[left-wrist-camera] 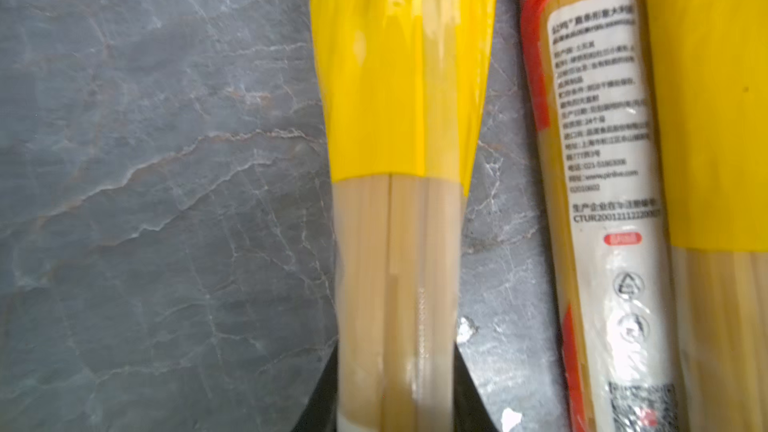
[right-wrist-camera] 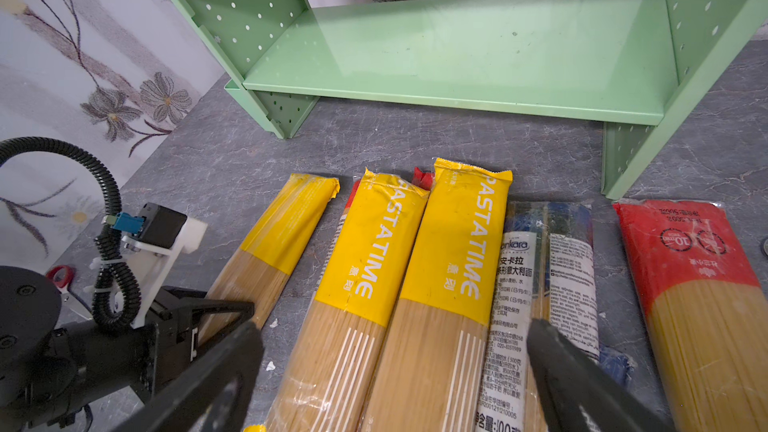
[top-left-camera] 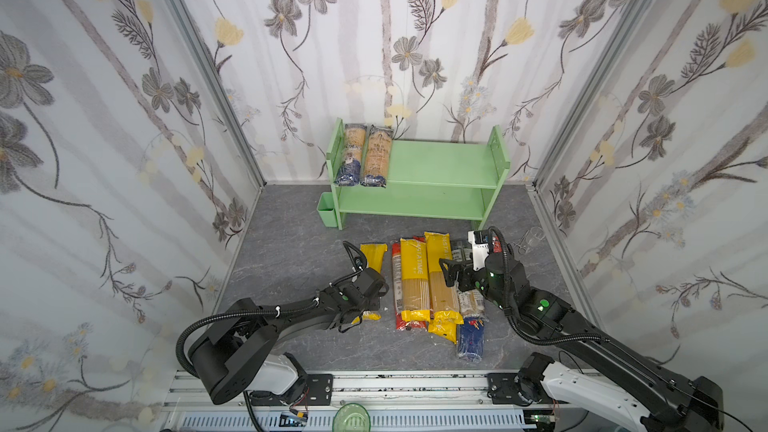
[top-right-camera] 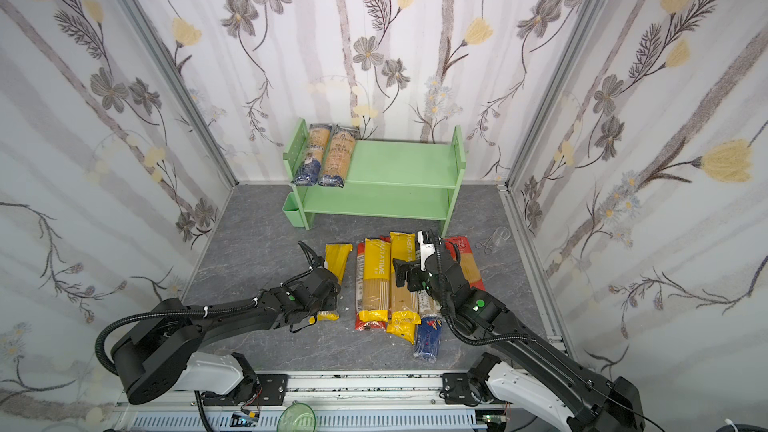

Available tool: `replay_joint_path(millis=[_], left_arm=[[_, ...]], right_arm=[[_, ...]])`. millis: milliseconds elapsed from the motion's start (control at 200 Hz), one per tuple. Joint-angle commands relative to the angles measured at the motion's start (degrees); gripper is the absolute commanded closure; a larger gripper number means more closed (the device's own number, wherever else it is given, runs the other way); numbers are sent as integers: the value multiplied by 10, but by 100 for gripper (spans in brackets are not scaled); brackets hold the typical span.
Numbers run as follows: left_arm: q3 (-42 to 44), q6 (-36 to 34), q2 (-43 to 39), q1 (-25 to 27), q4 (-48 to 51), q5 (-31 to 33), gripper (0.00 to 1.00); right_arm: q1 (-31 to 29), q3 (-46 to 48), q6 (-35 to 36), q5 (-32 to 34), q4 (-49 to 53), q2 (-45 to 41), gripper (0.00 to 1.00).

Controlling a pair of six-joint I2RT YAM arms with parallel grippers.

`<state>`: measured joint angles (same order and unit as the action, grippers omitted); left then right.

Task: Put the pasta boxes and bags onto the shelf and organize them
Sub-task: 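Lift the PASTATIME pack up onto the top shelf beside the Moli bag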

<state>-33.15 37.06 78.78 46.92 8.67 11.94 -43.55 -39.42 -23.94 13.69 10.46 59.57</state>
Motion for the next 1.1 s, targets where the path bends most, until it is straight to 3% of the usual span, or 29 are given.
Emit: replay_joint_path(millis=[0, 255, 485, 1099], left_arm=[[-10, -10, -24, 0, 78, -57, 100], [-58, -26, -145, -1, 143, -65, 100], [-108, -39, -198, -1, 190, -74, 100], [-337, -99, -182, -1, 224, -95, 100]], right_arm=[[0, -1, -3, -9, -19, -2, 0], [0, -10, -4, -16, -18, -7, 0], [0, -21, -5, -22, -15, -6, 0], [0, -56, 1, -14, -1, -33, 0]])
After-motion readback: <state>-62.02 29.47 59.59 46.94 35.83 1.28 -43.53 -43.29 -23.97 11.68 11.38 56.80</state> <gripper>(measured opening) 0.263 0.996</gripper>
